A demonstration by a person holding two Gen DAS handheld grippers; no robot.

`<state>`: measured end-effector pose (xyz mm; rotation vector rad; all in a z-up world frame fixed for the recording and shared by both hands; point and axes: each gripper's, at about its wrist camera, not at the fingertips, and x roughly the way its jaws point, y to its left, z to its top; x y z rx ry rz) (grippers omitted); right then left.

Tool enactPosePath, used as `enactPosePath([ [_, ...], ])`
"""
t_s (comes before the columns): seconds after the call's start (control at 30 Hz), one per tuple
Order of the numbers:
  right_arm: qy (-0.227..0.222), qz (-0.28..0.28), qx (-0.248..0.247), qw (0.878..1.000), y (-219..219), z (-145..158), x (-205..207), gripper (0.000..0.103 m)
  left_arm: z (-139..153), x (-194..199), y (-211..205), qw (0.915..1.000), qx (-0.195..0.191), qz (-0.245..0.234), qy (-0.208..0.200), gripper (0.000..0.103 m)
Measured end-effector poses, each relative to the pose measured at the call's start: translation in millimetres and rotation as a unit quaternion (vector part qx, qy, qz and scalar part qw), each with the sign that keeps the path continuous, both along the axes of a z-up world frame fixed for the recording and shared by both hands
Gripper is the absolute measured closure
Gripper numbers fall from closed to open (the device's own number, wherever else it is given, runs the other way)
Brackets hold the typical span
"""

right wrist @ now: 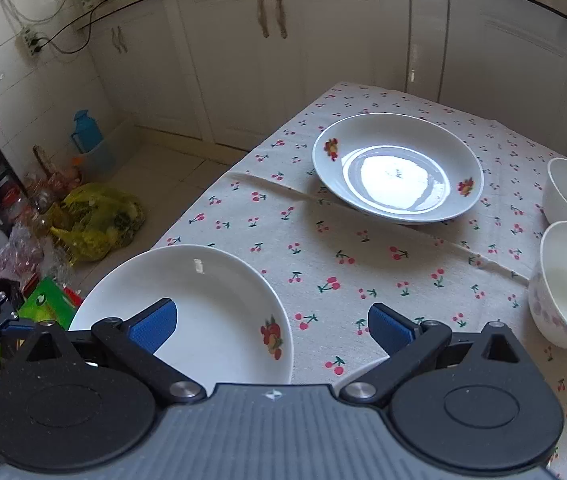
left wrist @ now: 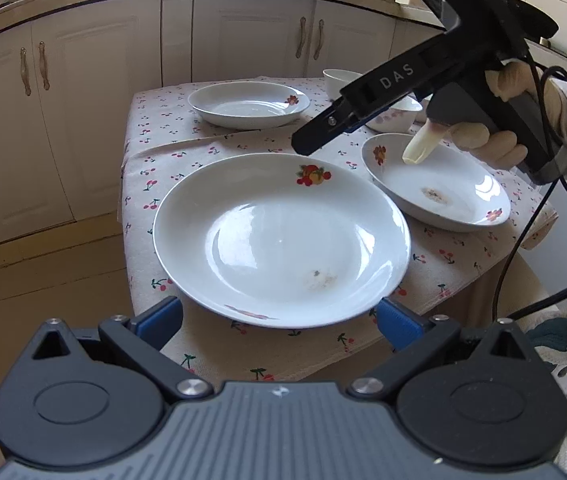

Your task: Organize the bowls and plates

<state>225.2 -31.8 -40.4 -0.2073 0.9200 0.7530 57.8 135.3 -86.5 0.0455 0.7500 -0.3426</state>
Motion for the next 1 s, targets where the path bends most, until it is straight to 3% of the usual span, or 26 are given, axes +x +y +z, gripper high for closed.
enactPosePath([
  [0.2, 0.032, 0.046, -0.009, 0.998, 18.1, -14.2, 5.3, 0.000, -5.4, 6.6, -2.4, 0.9997, 0.002, -0.024, 0.008, 0.001],
  [0.63, 0.074, 0.069, -0.010, 0.995, 25.3, -30.2, 16.4, 0.021, -12.5, 13.6, -1.6, 0.9990, 0.007, -0.043, 0.013, 0.001],
  [1.0, 0.091, 0.087, -0.014, 0.992, 29.3, -35.5, 23.2, 0.023, -15.1, 19.1, 0.2, 0.9981, 0.013, -0.059, 0.014, 0.001],
])
